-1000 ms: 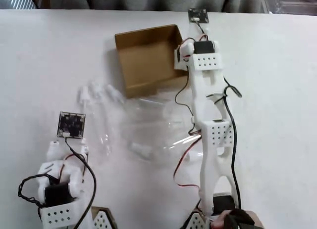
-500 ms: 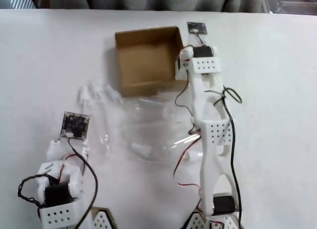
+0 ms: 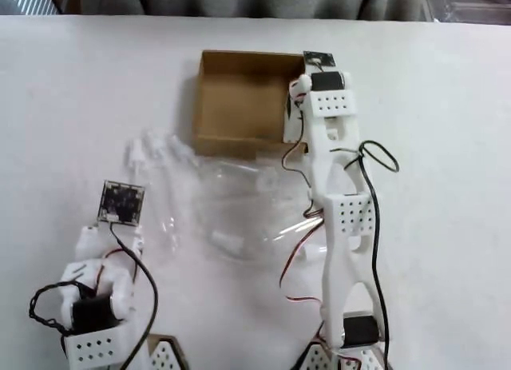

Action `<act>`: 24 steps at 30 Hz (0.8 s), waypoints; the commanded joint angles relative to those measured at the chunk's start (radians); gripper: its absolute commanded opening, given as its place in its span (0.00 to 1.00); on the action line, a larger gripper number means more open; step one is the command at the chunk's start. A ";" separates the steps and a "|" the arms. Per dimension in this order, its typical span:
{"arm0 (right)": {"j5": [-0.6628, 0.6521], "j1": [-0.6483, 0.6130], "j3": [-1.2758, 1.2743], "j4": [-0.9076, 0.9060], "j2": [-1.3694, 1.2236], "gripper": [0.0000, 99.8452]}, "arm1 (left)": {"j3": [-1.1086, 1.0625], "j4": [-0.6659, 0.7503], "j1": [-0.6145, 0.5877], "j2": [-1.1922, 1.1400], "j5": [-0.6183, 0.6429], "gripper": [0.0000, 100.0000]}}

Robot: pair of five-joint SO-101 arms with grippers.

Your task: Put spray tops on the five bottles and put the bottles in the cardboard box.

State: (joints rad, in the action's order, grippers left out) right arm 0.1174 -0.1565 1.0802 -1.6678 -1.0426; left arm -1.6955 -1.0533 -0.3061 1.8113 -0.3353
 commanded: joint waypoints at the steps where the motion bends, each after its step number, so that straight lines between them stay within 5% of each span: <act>1: -0.029 -0.012 0.051 -0.045 0.077 0.02 | 0.003 0.026 -0.012 0.013 -0.008 0.02; 5: -0.064 -0.012 0.051 -0.044 0.084 0.03 | 0.003 0.026 -0.012 0.013 -0.008 0.02; 12: -0.164 -0.028 0.057 -0.044 0.085 0.22 | 0.003 0.026 -0.012 0.013 -0.008 0.02; 24: -0.158 -0.039 0.259 0.036 0.076 0.18 | 0.003 0.026 -0.012 0.013 -0.008 0.02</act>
State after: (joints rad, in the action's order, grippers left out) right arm -0.0376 -0.1949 1.3042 -1.6755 -1.0411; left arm -1.6955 -1.0533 -0.3061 1.8113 -0.3368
